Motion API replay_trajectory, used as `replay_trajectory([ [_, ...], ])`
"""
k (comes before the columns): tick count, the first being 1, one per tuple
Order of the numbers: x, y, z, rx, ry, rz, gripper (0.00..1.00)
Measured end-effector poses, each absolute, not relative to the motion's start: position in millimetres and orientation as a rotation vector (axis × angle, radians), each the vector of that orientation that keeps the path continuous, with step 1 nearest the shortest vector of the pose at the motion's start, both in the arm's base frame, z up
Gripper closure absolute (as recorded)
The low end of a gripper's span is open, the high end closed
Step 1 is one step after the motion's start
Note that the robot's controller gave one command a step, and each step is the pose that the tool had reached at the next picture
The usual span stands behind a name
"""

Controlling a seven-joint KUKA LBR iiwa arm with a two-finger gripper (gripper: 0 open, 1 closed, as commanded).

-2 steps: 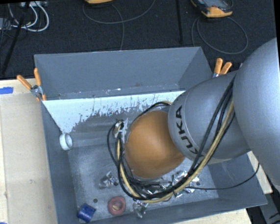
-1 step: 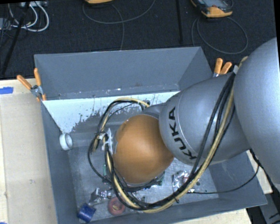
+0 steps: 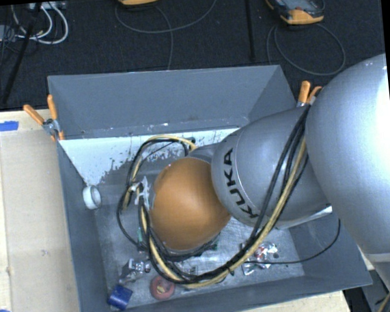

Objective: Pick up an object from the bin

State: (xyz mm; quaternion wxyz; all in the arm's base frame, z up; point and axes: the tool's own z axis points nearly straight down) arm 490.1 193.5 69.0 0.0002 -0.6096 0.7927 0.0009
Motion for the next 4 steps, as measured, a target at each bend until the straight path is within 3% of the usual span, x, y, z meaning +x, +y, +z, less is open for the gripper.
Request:
replay_trajectory([
  [1,470.9,168.3,70.0,-1.988,2.430,0.000,0.00],
  [2,472.7,170.9,73.6,-1.979,2.429,0.002,1.00],
  [4,472.5,173.4,122.5,-1.972,2.444,0.002,1.00],
])
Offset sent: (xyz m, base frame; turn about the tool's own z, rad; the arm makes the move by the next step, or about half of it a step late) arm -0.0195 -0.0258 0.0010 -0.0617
